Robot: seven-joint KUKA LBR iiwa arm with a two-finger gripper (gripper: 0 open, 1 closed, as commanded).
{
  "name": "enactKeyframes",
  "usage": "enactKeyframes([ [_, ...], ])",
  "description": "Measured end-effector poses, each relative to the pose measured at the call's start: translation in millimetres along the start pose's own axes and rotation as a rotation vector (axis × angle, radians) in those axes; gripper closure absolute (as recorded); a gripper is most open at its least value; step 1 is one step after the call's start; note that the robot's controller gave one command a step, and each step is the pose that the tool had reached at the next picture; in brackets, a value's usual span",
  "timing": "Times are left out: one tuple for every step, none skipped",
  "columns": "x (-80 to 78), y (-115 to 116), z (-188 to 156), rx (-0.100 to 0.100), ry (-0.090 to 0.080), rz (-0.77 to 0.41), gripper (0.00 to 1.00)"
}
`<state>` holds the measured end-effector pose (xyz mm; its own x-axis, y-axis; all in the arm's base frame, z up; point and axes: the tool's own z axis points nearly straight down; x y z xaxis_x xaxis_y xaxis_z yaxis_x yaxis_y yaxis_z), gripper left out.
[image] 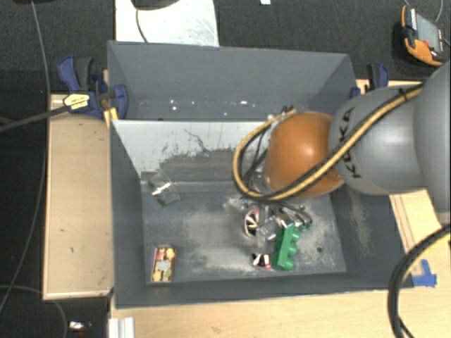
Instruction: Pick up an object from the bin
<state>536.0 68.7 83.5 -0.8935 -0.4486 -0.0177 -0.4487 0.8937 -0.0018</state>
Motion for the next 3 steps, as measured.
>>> enactKeyframes([
  [20.9,-0.2,6.5,0.000,-0.004,0.036,0.00],
  [22.5,-45.4,13.0,0.003,-0.004,-0.101,1.00],
  [22.5,-45.3,13.0,0.003,-0.004,-0.099,1.00],
])
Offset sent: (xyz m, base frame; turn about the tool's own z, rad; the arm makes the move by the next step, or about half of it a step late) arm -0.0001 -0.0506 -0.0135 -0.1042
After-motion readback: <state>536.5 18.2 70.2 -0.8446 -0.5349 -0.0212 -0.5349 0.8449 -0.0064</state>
